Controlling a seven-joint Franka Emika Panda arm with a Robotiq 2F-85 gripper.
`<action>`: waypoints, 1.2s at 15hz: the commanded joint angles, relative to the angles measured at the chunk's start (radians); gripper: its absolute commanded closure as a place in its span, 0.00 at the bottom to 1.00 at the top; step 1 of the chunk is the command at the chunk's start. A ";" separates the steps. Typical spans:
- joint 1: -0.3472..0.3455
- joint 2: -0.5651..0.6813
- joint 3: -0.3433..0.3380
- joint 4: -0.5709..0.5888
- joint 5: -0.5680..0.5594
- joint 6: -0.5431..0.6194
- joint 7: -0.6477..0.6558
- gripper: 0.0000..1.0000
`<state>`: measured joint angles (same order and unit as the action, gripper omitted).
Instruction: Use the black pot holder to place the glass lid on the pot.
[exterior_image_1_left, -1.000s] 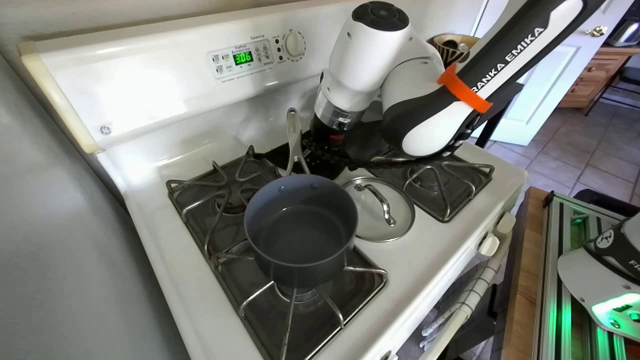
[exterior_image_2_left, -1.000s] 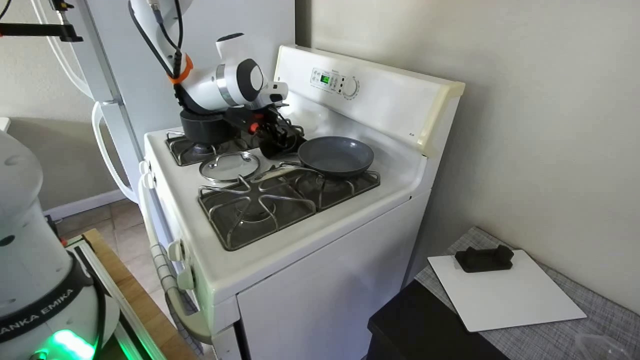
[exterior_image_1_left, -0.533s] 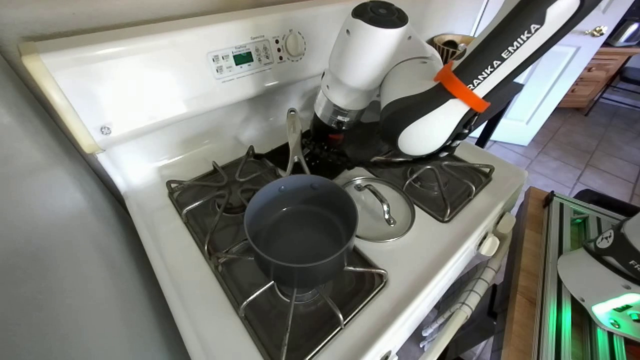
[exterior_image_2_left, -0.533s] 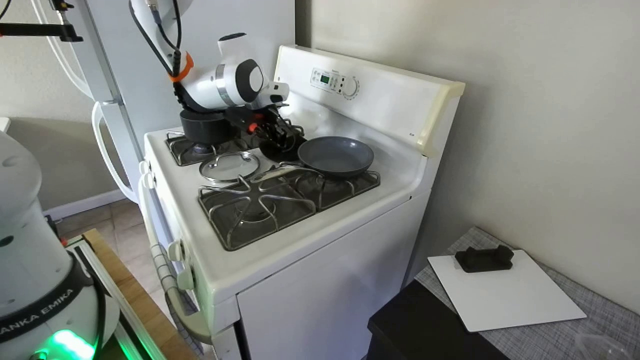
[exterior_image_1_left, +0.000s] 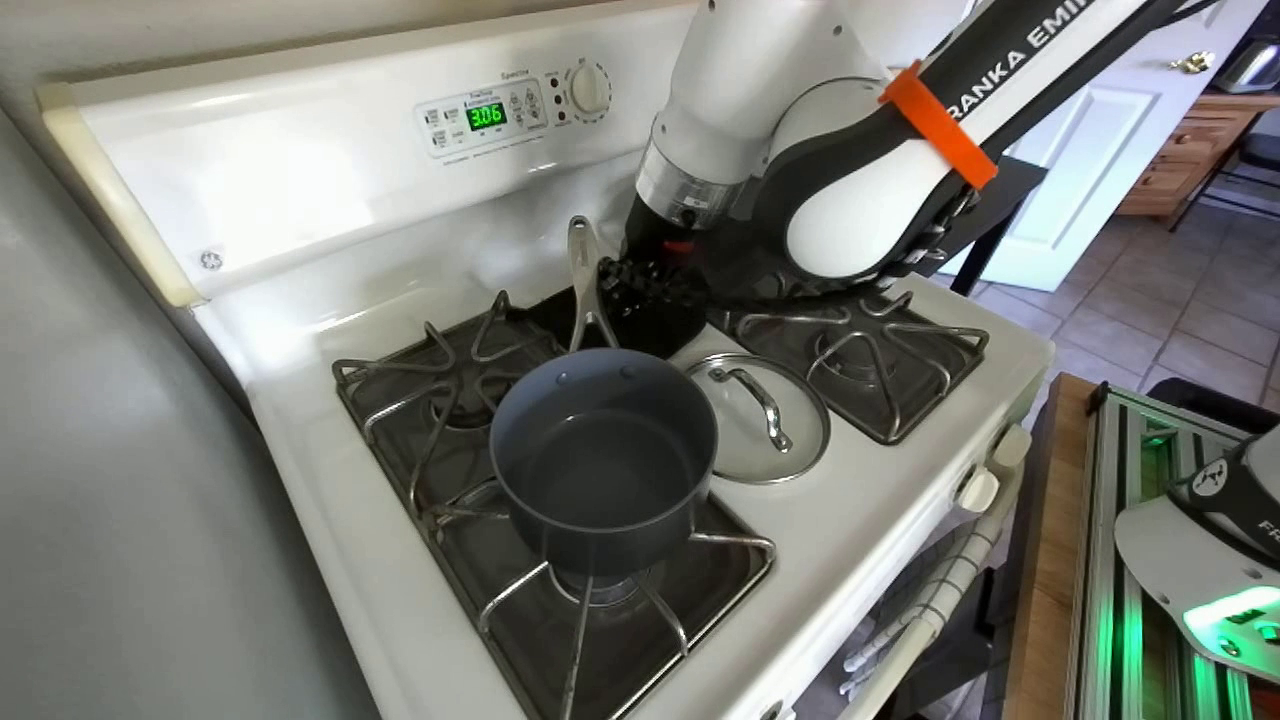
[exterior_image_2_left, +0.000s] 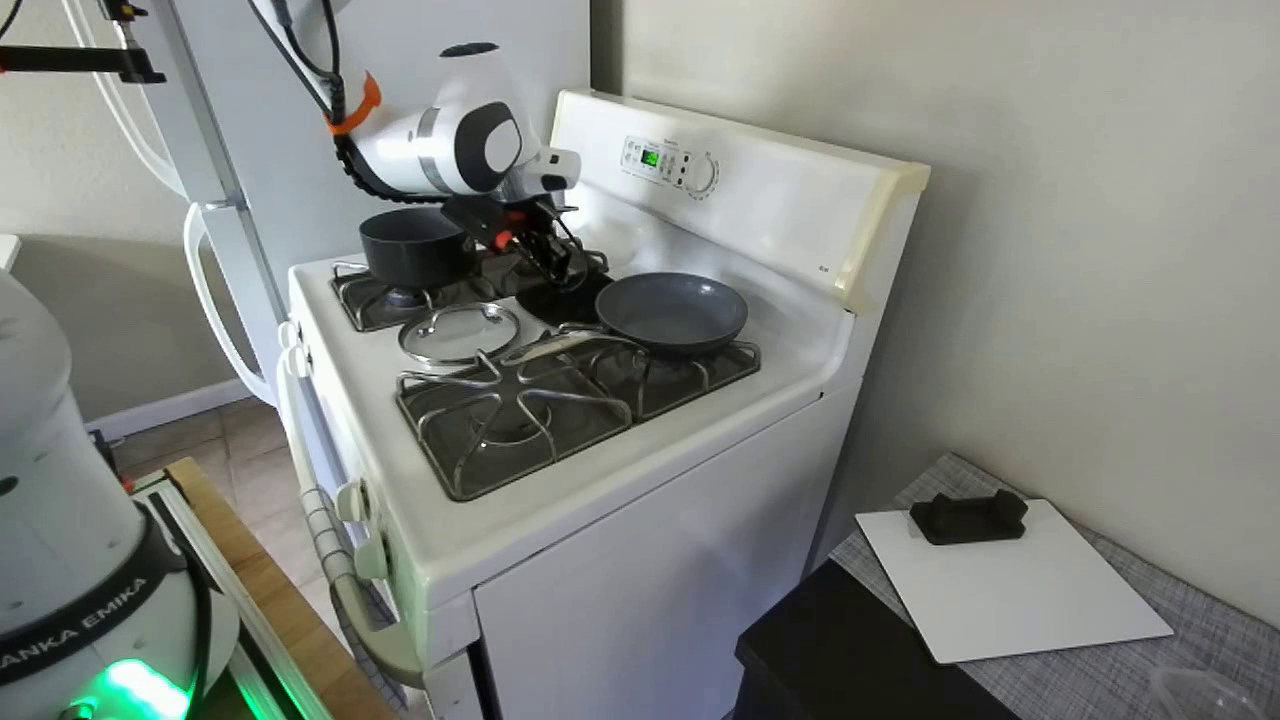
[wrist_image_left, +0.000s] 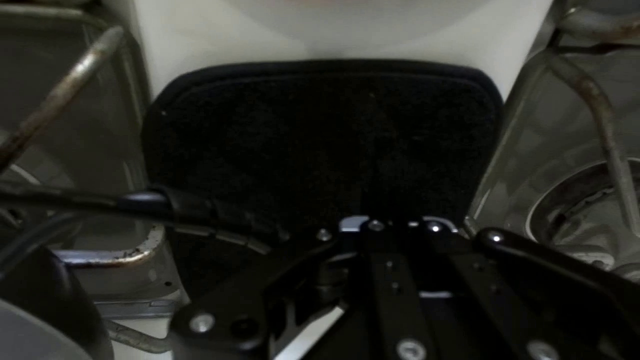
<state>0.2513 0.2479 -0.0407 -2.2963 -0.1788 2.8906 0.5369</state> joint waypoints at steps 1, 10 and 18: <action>-0.035 -0.052 0.031 -0.029 0.080 -0.027 -0.087 0.75; -0.029 0.009 0.004 -0.019 0.031 0.015 -0.131 0.09; 0.020 0.080 -0.058 -0.006 -0.062 0.089 -0.101 0.00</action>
<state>0.2393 0.2912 -0.0578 -2.3050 -0.1850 2.9354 0.4065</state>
